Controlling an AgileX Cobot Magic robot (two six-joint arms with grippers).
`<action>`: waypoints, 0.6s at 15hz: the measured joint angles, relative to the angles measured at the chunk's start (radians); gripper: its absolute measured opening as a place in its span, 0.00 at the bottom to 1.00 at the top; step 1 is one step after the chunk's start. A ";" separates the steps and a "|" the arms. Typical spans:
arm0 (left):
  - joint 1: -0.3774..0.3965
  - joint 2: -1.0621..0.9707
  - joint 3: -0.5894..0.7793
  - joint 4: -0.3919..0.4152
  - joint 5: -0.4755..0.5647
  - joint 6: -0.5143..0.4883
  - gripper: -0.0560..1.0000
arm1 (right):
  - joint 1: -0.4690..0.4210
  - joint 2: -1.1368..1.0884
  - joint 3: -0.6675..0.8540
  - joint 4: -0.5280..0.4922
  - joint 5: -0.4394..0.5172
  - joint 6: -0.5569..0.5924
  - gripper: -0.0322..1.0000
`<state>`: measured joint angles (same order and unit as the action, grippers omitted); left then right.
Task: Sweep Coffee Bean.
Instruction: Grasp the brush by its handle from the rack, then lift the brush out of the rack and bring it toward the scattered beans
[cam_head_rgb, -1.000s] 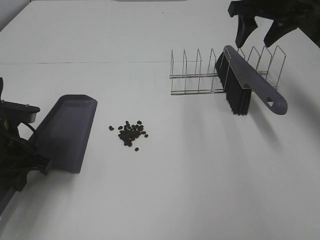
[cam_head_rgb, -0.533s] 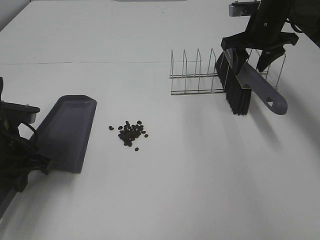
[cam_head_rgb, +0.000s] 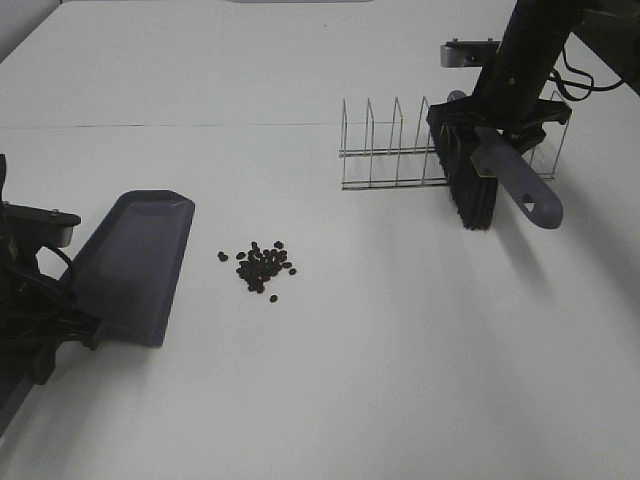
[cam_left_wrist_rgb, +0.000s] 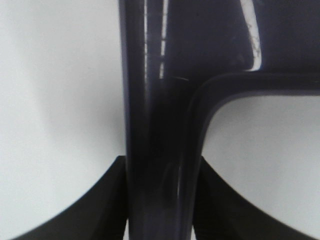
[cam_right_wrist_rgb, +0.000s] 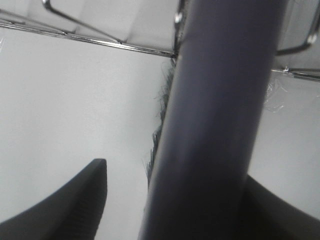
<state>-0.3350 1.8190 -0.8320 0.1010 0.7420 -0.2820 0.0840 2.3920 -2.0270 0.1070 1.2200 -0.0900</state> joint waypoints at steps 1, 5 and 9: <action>0.000 0.000 0.000 0.000 0.000 0.001 0.34 | 0.000 0.012 0.000 0.000 0.000 -0.003 0.53; 0.000 0.000 0.000 0.000 0.000 0.019 0.34 | -0.005 0.029 0.000 -0.015 0.000 0.007 0.33; 0.000 0.000 0.000 0.000 0.000 0.022 0.34 | -0.010 0.029 0.000 -0.012 0.000 0.007 0.32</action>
<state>-0.3350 1.8190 -0.8320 0.1010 0.7420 -0.2600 0.0740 2.4210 -2.0270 0.0950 1.2200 -0.0830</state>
